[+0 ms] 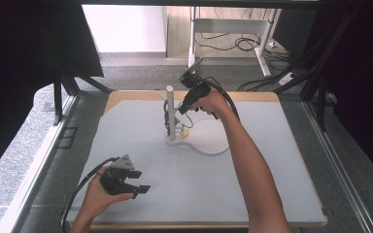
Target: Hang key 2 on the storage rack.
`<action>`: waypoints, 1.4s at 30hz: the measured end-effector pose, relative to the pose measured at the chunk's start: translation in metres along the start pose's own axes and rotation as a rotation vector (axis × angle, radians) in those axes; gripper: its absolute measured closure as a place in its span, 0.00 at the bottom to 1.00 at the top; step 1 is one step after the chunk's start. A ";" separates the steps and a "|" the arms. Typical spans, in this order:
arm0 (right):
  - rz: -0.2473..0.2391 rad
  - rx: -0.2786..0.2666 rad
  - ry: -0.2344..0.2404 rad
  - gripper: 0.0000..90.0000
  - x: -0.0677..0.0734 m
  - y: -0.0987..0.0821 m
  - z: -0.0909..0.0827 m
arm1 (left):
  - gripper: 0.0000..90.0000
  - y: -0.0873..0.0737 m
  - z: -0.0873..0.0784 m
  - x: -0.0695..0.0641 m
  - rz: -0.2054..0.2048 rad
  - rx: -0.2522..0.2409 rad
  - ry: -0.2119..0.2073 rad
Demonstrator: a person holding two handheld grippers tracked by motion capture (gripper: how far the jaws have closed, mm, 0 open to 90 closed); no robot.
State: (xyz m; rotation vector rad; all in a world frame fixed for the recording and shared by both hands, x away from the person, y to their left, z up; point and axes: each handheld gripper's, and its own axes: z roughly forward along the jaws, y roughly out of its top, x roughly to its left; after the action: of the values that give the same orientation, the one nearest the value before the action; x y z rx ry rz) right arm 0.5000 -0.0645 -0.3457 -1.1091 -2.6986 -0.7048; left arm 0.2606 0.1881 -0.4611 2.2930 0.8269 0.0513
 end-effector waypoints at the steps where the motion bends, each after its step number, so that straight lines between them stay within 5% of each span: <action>1: -0.002 0.003 0.003 0.92 0.000 -0.001 0.001 | 0.40 0.000 0.000 0.000 0.000 0.000 0.001; 11: -0.039 0.000 0.008 0.75 0.004 -0.025 -0.001 | 0.40 0.000 0.004 0.000 0.007 0.016 0.005; 17: -0.051 -0.074 -0.010 0.66 0.000 -0.054 -0.016 | 0.40 0.000 0.003 -0.001 0.012 0.028 0.014; 31: -0.026 -0.231 -0.033 0.60 -0.018 -0.155 -0.044 | 0.40 -0.001 0.003 -0.002 -0.005 0.032 0.036; 42: -0.017 -0.316 -0.043 0.58 -0.027 -0.241 -0.030 | 0.40 -0.001 0.008 -0.003 0.007 0.057 0.039</action>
State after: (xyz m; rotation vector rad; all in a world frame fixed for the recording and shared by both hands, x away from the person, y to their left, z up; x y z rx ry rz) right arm 0.3508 -0.2451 -0.4167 -1.1772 -2.6978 -1.1544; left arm 0.2597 0.1823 -0.4673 2.3551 0.8509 0.0769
